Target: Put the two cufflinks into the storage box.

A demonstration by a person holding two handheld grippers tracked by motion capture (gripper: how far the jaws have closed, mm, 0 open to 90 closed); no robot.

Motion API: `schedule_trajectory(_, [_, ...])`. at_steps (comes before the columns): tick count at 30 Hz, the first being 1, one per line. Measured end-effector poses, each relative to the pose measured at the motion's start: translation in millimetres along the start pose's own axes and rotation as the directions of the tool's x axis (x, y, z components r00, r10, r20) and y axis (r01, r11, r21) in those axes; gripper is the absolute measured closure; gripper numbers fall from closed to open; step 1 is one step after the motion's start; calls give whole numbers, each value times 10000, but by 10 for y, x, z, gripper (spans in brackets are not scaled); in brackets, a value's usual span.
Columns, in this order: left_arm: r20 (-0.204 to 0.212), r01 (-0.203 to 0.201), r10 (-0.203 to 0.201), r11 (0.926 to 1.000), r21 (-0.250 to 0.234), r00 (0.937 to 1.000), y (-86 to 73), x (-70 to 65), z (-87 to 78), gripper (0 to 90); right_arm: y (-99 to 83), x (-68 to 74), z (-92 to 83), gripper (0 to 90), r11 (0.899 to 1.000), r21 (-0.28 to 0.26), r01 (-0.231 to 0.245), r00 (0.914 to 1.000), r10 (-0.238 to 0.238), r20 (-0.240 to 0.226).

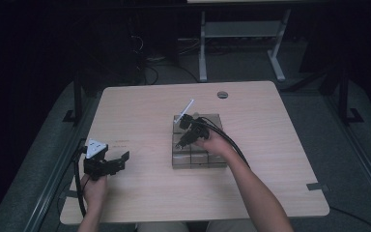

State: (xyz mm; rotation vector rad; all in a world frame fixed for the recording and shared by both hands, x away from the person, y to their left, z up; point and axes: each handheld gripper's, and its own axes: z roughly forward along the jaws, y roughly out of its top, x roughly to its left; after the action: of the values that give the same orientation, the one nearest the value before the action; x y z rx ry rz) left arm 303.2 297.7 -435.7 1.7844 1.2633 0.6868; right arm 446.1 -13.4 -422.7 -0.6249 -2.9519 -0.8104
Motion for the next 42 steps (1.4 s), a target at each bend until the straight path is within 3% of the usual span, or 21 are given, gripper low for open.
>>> schedule_trajectory(42, [3,26,-26,10000,-14,10000,-2,5,1,129,-32,-12,45,732,9999,66,-107,9999,107,-16])
